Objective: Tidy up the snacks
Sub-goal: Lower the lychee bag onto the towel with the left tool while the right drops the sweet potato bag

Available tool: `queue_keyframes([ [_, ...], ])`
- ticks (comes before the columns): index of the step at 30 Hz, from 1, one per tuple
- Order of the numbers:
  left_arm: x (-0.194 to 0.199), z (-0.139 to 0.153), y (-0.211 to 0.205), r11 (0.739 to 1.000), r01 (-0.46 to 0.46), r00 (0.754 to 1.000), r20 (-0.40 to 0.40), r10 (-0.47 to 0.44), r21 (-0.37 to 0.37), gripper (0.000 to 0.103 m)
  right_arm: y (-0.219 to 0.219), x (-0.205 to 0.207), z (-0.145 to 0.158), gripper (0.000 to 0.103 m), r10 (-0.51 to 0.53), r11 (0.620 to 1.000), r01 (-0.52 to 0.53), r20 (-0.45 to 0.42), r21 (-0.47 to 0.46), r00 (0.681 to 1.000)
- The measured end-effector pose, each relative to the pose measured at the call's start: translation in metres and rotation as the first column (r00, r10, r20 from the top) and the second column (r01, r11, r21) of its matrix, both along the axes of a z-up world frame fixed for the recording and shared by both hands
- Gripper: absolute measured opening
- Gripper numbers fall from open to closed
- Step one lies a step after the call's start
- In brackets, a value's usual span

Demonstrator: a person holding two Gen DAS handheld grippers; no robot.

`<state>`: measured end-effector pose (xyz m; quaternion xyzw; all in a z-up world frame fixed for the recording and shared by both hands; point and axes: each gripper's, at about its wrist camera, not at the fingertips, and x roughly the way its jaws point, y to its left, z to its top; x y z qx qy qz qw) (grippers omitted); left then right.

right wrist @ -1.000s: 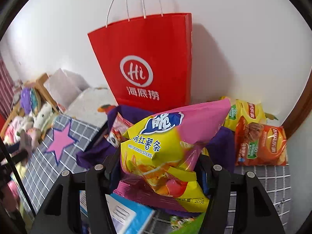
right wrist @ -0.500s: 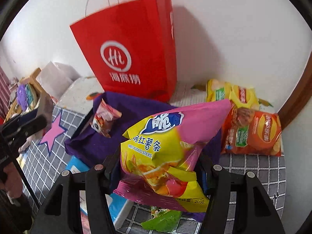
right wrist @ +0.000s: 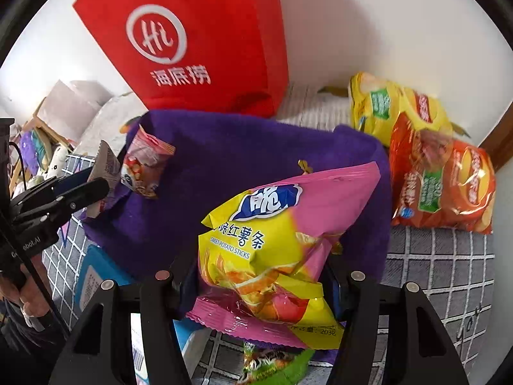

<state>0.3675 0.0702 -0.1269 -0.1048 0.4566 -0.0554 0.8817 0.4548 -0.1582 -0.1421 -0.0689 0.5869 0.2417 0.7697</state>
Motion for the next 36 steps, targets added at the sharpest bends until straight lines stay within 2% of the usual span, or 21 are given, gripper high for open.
queue_keyframes([
  [7,0.005,-0.022,-0.001,1.0,0.003,0.997,-0.077,-0.004,-0.007,0.039,0.01,0.003,-0.025,0.062,0.004,0.998,-0.006,-0.039,-0.067,0.999],
  [12,0.005,-0.027,-0.003,1.0,0.005,0.995,-0.102,-0.005,0.005,0.039,0.014,0.008,-0.038,0.062,-0.028,0.997,0.023,-0.073,-0.072,0.997],
  [18,0.005,-0.03,-0.005,1.0,0.007,0.992,-0.125,-0.004,0.022,0.04,0.025,0.007,-0.045,0.062,-0.035,0.996,0.03,-0.063,-0.085,0.997],
  [24,0.007,-0.033,-0.003,1.0,0.005,0.991,-0.137,-0.004,0.005,0.041,0.033,0.012,-0.06,0.063,-0.061,0.99,0.049,-0.088,-0.13,0.994],
  [26,0.007,-0.033,-0.002,1.0,0.001,0.99,-0.14,0.0,0.006,0.043,0.035,0.011,-0.065,0.071,-0.056,0.99,0.041,-0.103,-0.137,0.993],
  [28,0.007,-0.032,-0.001,1.0,0.003,0.99,-0.14,-0.003,-0.001,0.044,0.039,0.01,-0.067,0.074,-0.039,0.989,0.022,-0.114,-0.146,0.993],
  [31,0.006,-0.027,0.001,0.999,0.005,0.991,-0.13,-0.009,-0.034,0.054,0.04,0.007,-0.062,0.085,-0.031,0.99,0.018,-0.095,-0.141,0.995],
  [32,0.005,-0.026,0.001,0.999,0.006,0.992,-0.128,-0.011,-0.039,0.055,0.04,0.005,-0.058,0.089,-0.031,0.991,0.02,-0.084,-0.13,0.996],
  [36,0.002,-0.015,-0.003,1.0,0.01,0.994,-0.11,-0.01,-0.003,0.06,0.04,-0.001,-0.043,0.091,-0.013,0.995,0.01,-0.037,-0.102,0.999],
])
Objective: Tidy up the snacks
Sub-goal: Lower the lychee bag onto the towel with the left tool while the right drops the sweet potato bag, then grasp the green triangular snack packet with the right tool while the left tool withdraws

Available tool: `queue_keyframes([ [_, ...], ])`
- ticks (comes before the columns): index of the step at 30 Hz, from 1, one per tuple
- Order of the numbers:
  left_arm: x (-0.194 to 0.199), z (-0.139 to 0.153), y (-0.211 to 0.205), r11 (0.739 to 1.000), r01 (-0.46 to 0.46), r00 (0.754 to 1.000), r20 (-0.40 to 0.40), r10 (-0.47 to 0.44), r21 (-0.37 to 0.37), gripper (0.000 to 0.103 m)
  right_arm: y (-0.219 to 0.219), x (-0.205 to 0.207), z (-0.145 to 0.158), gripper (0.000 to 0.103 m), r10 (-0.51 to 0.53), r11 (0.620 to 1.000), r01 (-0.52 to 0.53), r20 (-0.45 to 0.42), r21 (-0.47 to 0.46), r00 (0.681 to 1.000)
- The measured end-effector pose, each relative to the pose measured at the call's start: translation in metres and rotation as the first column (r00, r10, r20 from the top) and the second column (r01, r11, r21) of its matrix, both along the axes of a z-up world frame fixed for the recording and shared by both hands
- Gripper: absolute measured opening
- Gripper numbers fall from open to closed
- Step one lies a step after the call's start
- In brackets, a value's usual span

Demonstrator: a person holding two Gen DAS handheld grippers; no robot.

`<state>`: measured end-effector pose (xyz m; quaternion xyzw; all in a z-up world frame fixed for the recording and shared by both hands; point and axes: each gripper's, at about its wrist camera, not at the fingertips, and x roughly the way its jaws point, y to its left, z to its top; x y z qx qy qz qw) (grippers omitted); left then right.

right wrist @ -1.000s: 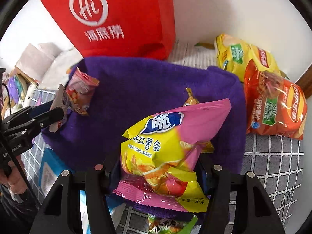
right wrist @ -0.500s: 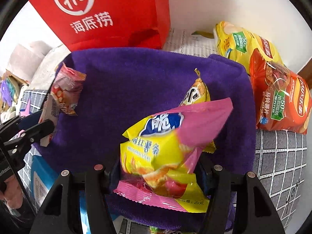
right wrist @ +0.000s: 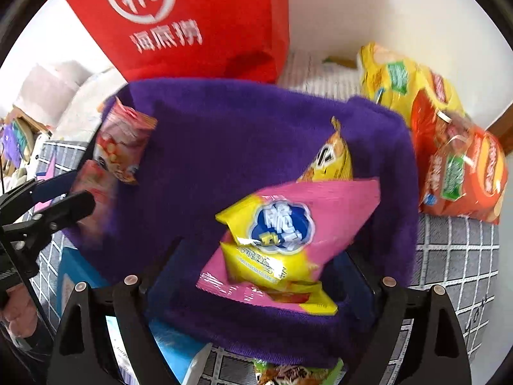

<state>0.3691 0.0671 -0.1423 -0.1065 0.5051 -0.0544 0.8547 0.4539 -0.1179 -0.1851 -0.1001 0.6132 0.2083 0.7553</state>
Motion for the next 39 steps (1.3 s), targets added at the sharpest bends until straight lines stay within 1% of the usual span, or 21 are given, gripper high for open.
queue_keyframes([
  [3,-0.003,0.005,0.0,1.0,-0.006,1.0,0.011,0.006,0.007,0.061,-0.003,-0.004,0.011,0.092,-0.003,1.0,0.003,0.032,0.003,0.999],
  [5,-0.004,0.008,0.002,1.0,-0.009,1.0,0.015,0.009,-0.005,0.061,-0.003,-0.007,0.021,0.092,0.001,1.0,-0.001,0.058,0.001,0.998],
  [7,-0.006,0.012,0.003,1.0,-0.008,1.0,0.022,0.008,-0.013,0.061,-0.007,-0.011,0.038,0.092,-0.008,1.0,0.007,0.111,0.004,0.994],
  [9,-0.008,0.017,0.004,1.0,-0.009,0.999,0.035,0.009,-0.017,0.061,-0.012,-0.019,0.063,0.092,-0.007,1.0,0.007,0.161,0.005,0.987],
  [11,-0.012,0.024,0.005,1.0,-0.006,0.999,0.052,0.008,-0.024,0.061,-0.018,-0.027,0.079,0.092,-0.012,1.0,0.01,0.207,0.008,0.978],
  [13,-0.014,0.03,0.008,0.999,-0.005,0.998,0.061,0.008,-0.04,0.061,-0.028,-0.038,0.091,0.092,-0.04,0.999,0.039,0.25,0.009,0.968],
  [16,-0.019,0.041,0.011,0.997,-0.002,0.997,0.083,0.007,-0.072,0.061,-0.048,-0.052,0.092,0.092,-0.08,0.997,0.078,0.252,0.017,0.964],
  [18,-0.022,0.046,0.011,0.997,0.003,0.996,0.091,0.004,-0.081,0.061,-0.065,-0.066,0.085,0.092,-0.121,0.993,0.117,0.239,0.031,0.964],
  [20,-0.027,0.053,0.012,0.995,0.01,0.995,0.104,0.0,-0.095,0.061,-0.075,-0.082,0.08,0.092,-0.14,0.99,0.132,0.243,0.047,0.96],
  [22,-0.031,0.059,0.012,0.994,0.016,0.993,0.115,-0.004,-0.109,0.061,-0.088,-0.103,0.071,0.092,-0.163,0.986,0.147,0.262,0.079,0.951],
  [24,-0.035,0.065,0.01,0.993,0.026,0.991,0.13,-0.011,-0.115,0.061,-0.099,-0.121,0.061,0.092,-0.195,0.979,0.172,0.256,0.11,0.947],
  [27,-0.04,0.072,0.008,0.993,0.034,0.988,0.151,-0.017,-0.111,0.063,-0.107,-0.132,0.047,0.09,-0.234,0.969,0.207,0.245,0.132,0.941],
  [29,-0.042,0.074,0.008,0.992,0.042,0.988,0.153,-0.023,-0.118,0.063,-0.104,-0.134,0.039,0.085,-0.249,0.966,0.222,0.246,0.133,0.937],
  [31,-0.044,0.077,0.007,0.992,0.047,0.988,0.155,-0.028,-0.121,0.063,-0.098,-0.132,0.031,0.083,-0.246,0.967,0.217,0.255,0.136,0.935],
  [33,-0.046,0.079,0.007,0.991,0.051,0.987,0.159,-0.031,-0.123,0.063,-0.092,-0.127,0.022,0.075,-0.243,0.969,0.222,0.26,0.107,0.935],
  [35,-0.047,0.082,0.007,0.99,0.058,0.986,0.165,-0.037,-0.127,0.063,-0.088,-0.123,0.012,0.062,-0.238,0.971,0.223,0.244,0.088,0.94],
  [36,-0.048,0.083,0.007,0.99,0.059,0.985,0.167,-0.037,-0.13,0.063,-0.086,-0.121,0.007,0.057,-0.237,0.971,0.226,0.232,0.076,0.943],
  [37,-0.049,0.084,0.008,0.989,0.061,0.985,0.169,-0.037,-0.134,0.063,-0.086,-0.119,0.003,0.043,-0.237,0.971,0.227,0.226,0.071,0.945],
  [38,-0.049,0.085,0.008,0.989,0.062,0.985,0.171,-0.038,-0.137,0.063,-0.086,-0.119,0.001,0.042,-0.238,0.971,0.226,0.218,0.078,0.946],
  [39,-0.05,0.086,0.008,0.989,0.063,0.984,0.172,-0.038,-0.138,0.063,-0.088,-0.122,0.003,0.042,-0.248,0.968,0.231,0.233,0.097,0.94],
])
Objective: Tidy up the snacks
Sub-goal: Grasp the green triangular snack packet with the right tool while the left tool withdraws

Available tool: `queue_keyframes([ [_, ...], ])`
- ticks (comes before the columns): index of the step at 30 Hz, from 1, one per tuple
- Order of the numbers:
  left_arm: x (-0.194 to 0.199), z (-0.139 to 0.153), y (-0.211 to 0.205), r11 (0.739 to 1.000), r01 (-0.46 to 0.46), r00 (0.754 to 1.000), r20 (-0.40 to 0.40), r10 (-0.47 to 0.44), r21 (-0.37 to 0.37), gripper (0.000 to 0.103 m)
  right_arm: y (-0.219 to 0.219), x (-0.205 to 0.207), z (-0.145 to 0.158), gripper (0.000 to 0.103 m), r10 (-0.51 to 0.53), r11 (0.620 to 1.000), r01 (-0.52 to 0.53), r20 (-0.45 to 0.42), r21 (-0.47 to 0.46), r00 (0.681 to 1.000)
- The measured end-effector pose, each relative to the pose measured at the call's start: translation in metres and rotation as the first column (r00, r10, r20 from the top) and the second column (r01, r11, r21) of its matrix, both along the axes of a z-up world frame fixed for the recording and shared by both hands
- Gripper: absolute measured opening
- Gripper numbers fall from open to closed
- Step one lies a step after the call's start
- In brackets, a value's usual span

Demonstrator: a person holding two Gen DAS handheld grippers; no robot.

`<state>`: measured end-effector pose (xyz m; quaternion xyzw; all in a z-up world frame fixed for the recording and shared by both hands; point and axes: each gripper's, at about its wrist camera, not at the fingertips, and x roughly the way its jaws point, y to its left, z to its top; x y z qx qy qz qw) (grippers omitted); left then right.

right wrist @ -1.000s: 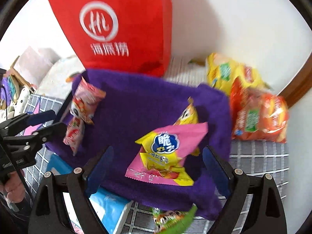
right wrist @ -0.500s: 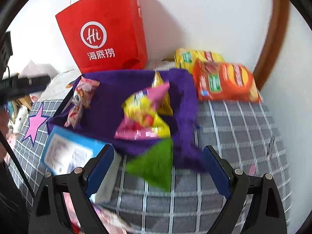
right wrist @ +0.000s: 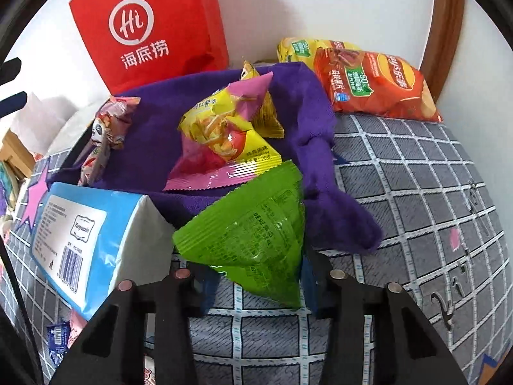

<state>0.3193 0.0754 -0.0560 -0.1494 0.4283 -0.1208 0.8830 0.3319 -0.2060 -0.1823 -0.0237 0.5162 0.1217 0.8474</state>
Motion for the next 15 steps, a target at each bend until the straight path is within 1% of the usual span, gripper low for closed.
queue_keyframes([
  [2,-0.002,0.003,0.0,1.0,-0.001,1.0,0.004,0.001,0.003,0.063,-0.003,-0.009,0.009,0.042,-0.018,1.0,0.018,0.032,0.018,0.999],
  [5,-0.006,0.006,-0.004,1.0,0.007,1.0,0.005,-0.007,0.019,0.063,-0.014,-0.03,0.03,0.042,-0.044,0.997,0.039,0.08,0.067,0.996],
  [8,-0.011,0.008,-0.012,0.999,0.027,1.0,0.01,-0.027,0.032,0.063,-0.026,-0.058,0.048,0.042,-0.099,0.993,0.09,0.13,0.074,0.987],
  [9,-0.013,0.009,-0.016,0.999,0.037,0.999,0.01,-0.037,0.037,0.063,-0.031,-0.072,0.053,0.042,-0.125,0.991,0.116,0.156,0.067,0.98],
  [12,-0.019,0.015,-0.027,0.996,0.067,0.997,0.023,-0.068,0.054,0.063,-0.042,-0.104,0.059,0.042,-0.149,0.989,0.149,0.212,0.015,0.966],
  [15,-0.031,0.02,-0.04,0.992,0.086,0.995,0.045,-0.091,0.092,0.063,-0.049,-0.128,0.054,0.042,-0.145,0.987,0.158,0.229,-0.041,0.963],
])
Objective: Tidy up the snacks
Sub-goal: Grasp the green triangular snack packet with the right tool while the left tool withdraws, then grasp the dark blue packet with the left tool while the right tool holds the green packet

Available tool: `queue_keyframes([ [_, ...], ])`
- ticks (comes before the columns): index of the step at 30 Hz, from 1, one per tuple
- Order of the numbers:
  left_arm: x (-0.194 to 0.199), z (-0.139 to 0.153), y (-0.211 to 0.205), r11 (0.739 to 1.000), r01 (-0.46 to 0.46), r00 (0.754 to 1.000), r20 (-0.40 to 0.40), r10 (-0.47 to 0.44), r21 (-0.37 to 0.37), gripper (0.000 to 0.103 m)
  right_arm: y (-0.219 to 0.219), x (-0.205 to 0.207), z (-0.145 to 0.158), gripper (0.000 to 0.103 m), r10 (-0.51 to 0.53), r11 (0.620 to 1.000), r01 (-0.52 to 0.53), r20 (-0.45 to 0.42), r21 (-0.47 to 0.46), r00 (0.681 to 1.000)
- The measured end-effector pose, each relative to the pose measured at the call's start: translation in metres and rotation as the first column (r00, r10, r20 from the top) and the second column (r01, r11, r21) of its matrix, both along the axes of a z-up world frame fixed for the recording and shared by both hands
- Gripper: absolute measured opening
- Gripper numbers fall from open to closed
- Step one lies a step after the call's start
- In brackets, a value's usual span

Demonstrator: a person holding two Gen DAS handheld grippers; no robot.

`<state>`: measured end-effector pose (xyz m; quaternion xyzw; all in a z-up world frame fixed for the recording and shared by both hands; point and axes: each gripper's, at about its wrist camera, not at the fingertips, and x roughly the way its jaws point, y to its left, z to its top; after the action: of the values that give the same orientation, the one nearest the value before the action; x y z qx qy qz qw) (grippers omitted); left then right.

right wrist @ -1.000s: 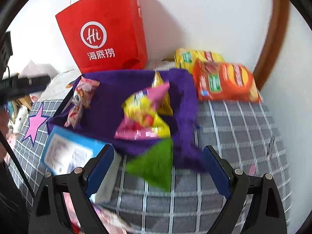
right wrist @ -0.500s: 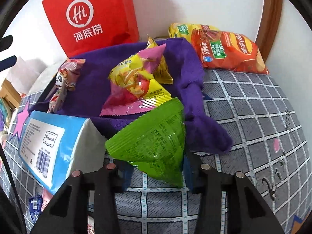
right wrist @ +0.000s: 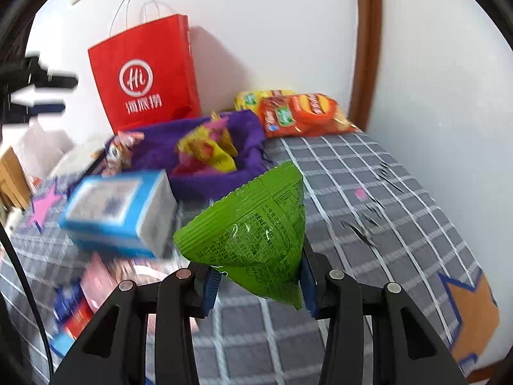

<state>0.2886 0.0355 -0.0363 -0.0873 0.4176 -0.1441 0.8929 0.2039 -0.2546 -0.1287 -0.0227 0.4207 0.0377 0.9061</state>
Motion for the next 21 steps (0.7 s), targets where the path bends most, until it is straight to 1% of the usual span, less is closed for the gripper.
queue_keyframes([
  [2,-0.008,0.002,-0.012,0.999,0.018,1.0,0.005,-0.019,0.032,0.063,-0.003,-0.007,-0.003,0.042,0.003,1.0,-0.003,-0.01,-0.027,1.0],
  [5,-0.026,-0.001,-0.024,0.997,0.035,0.999,0.006,-0.035,0.068,0.063,-0.007,-0.021,-0.011,0.042,0.02,1.0,-0.02,-0.028,-0.005,0.999],
  [8,-0.049,-0.013,-0.029,0.993,0.052,0.999,-0.018,-0.051,0.108,0.063,-0.009,-0.029,-0.02,0.042,0.025,1.0,-0.025,-0.038,0.005,0.999],
  [9,-0.056,-0.018,-0.029,0.991,0.055,0.998,-0.025,-0.052,0.119,0.063,-0.01,-0.029,-0.023,0.042,0.03,0.999,-0.029,-0.04,0.022,0.999],
  [10,-0.065,-0.024,-0.027,0.99,0.056,0.998,-0.034,-0.052,0.131,0.063,-0.01,-0.028,-0.026,0.042,0.034,0.999,-0.032,-0.046,0.039,0.998],
  [12,-0.082,-0.038,-0.023,0.988,0.056,0.998,-0.05,-0.049,0.142,0.063,-0.015,-0.024,-0.031,0.042,0.041,0.994,-0.034,-0.064,0.105,0.997],
  [15,-0.102,-0.063,-0.017,0.987,0.052,0.996,-0.076,-0.04,0.154,0.063,-0.021,-0.019,-0.037,0.042,0.033,0.987,-0.021,-0.071,0.158,0.997],
  [16,-0.108,-0.076,-0.014,0.986,0.056,0.994,-0.101,-0.04,0.154,0.063,-0.022,-0.019,-0.038,0.042,0.034,0.986,-0.022,-0.07,0.168,0.997],
  [19,-0.116,-0.104,-0.013,0.988,0.058,0.986,-0.161,-0.034,0.146,0.063,-0.024,-0.018,-0.041,0.042,0.038,0.982,-0.025,-0.066,0.186,0.997],
  [21,-0.122,-0.119,-0.013,0.988,0.072,0.983,-0.179,-0.046,0.139,0.063,-0.024,-0.017,-0.043,0.042,0.046,0.98,-0.031,-0.07,0.198,0.997],
])
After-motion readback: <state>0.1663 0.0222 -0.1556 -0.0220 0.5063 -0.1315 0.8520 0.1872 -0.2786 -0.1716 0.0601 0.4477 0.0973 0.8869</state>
